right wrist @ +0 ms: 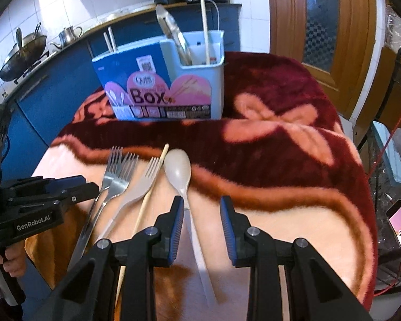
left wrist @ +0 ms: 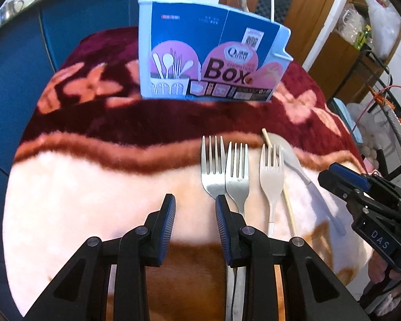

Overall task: Organize utensils
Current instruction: 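Move the left tool toward the forks while the right tool approaches the white spoon, then grasp a silver fork with the left tool while the right tool grasps the white spoon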

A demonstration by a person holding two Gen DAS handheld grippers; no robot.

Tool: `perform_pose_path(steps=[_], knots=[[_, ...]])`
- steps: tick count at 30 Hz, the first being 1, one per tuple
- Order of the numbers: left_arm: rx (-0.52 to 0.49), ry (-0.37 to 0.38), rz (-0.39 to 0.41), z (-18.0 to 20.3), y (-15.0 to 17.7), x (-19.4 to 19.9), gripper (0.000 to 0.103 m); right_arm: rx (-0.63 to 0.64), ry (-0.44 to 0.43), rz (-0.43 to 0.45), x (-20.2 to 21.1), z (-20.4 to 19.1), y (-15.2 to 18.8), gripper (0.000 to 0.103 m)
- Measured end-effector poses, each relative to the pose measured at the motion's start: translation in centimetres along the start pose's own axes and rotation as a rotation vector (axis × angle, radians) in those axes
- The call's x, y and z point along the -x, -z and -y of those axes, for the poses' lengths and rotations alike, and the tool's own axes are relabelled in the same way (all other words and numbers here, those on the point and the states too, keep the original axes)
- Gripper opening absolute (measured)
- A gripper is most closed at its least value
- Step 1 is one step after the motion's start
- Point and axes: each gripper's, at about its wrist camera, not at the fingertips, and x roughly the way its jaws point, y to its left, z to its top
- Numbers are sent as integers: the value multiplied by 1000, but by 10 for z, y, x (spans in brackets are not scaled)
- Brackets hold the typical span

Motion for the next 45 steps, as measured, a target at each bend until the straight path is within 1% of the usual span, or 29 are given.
perform_pose_path(steps=[7,11,17,23,25,26,27,28,29,31,33,36,40,45], knots=[[-6,4,0,0,-1,-2,35,24,3,-46,-13,-5,1,31],[1,21,-16,-1,2,0,35,39,9,-57,-16,-6,-2,31],[-18,31,-43,3,9,2,36,64,8,-84,-21,-7,-7,31],[-60,3,-40,9,9,-1,37,84,15,-100,-25,-10,-10,31],[-73,-1,-35,9,8,-3,37,94,25,-102,-25,-11,-10,27],[-83,-1,-31,10,7,-3,36,94,30,-103,-25,-11,-10,22],[-91,1,-30,10,6,-4,33,92,35,-106,-25,-11,-11,17],[-99,6,-27,10,5,-4,28,89,36,-108,-25,-10,-11,14],[-104,13,-26,10,4,-5,26,80,37,-114,-24,-9,-12,12],[-107,32,-26,8,3,-4,13,58,32,-129,-24,-7,-13,11],[-85,73,-33,3,2,-3,7,37,29,-142,-22,-4,-13,9],[-70,75,-18,-2,5,1,7,13,24,-168,-19,-2,-11,7],[-61,74,-4,-8,7,5,7,14,24,-204,-19,-3,-10,8],[-94,91,-41,-9,5,-4,10,37,38,-269,-26,-7,-17,10]])
